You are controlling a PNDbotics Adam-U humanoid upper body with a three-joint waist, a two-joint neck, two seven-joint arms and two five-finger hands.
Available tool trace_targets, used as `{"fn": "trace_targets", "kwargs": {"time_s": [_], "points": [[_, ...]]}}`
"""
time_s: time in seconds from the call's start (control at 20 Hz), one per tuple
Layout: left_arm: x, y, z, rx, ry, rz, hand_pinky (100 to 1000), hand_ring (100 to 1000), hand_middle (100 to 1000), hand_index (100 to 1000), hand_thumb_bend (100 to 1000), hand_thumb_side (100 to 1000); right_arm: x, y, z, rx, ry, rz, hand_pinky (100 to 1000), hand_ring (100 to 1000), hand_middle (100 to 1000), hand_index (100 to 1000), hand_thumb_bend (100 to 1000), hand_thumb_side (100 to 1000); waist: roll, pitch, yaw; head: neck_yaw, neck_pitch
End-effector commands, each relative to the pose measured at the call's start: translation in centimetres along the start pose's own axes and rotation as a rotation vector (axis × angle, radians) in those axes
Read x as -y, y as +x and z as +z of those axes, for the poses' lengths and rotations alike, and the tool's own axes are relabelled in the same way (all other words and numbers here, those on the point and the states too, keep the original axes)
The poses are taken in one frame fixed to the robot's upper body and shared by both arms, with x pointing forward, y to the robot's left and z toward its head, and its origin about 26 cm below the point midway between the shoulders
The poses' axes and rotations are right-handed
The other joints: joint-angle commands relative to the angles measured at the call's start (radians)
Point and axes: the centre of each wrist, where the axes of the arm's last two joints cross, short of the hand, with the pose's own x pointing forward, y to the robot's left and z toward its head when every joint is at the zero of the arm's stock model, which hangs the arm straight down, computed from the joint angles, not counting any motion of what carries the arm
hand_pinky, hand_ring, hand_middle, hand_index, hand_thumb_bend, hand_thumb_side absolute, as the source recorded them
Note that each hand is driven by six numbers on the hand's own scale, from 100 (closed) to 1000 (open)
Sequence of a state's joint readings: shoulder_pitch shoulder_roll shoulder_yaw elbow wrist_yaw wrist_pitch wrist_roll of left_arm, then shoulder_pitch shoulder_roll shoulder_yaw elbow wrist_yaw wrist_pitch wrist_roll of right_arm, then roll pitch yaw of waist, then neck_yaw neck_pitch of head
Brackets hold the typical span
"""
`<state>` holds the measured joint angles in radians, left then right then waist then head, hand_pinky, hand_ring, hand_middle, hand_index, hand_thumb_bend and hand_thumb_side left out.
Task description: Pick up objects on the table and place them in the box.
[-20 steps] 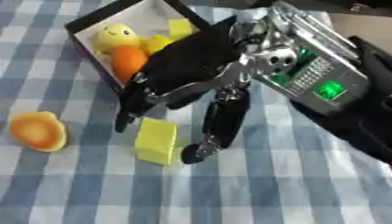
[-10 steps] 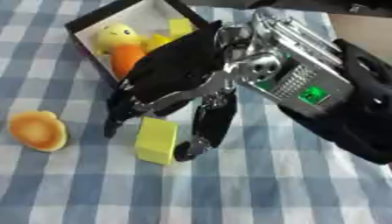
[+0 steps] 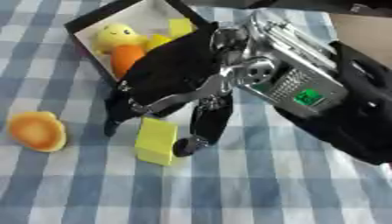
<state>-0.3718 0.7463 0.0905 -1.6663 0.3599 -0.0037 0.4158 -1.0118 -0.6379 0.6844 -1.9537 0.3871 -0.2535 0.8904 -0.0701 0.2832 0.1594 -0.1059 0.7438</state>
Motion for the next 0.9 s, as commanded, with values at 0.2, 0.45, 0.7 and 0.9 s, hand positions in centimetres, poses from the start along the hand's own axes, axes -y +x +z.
{"fn": "trace_targets", "kwargs": {"time_s": [0.2,0.45,0.7,0.9], "points": [[-0.3,1.1,-0.6,0.039,0.003,-0.005,754,774,840,882,848,577,-0.8,-1.3,-0.6,-0.055,0.016,-0.014,884,844,784,887,443,100,-0.004,0.003,0.005,-0.009,-0.015],[-0.3,1.1,-0.5,0.036,0.005,-0.003,753,773,839,879,847,576,-2.2,-2.5,-1.4,-0.085,0.028,-0.039,881,836,778,884,438,100,-0.006,0.008,0.010,-0.012,-0.018],[-0.3,1.0,-0.5,0.033,0.008,-0.002,753,773,839,876,846,577,-3.5,-3.3,-2.1,-0.089,0.043,-0.050,876,829,775,881,436,100,-0.007,0.011,0.012,-0.011,-0.018],[-0.3,1.0,-0.5,0.032,0.010,-0.001,753,772,839,874,846,576,-4.3,-3.6,-2.4,-0.083,0.057,-0.059,874,827,774,880,437,100,-0.007,0.012,0.014,-0.010,-0.018]]}}
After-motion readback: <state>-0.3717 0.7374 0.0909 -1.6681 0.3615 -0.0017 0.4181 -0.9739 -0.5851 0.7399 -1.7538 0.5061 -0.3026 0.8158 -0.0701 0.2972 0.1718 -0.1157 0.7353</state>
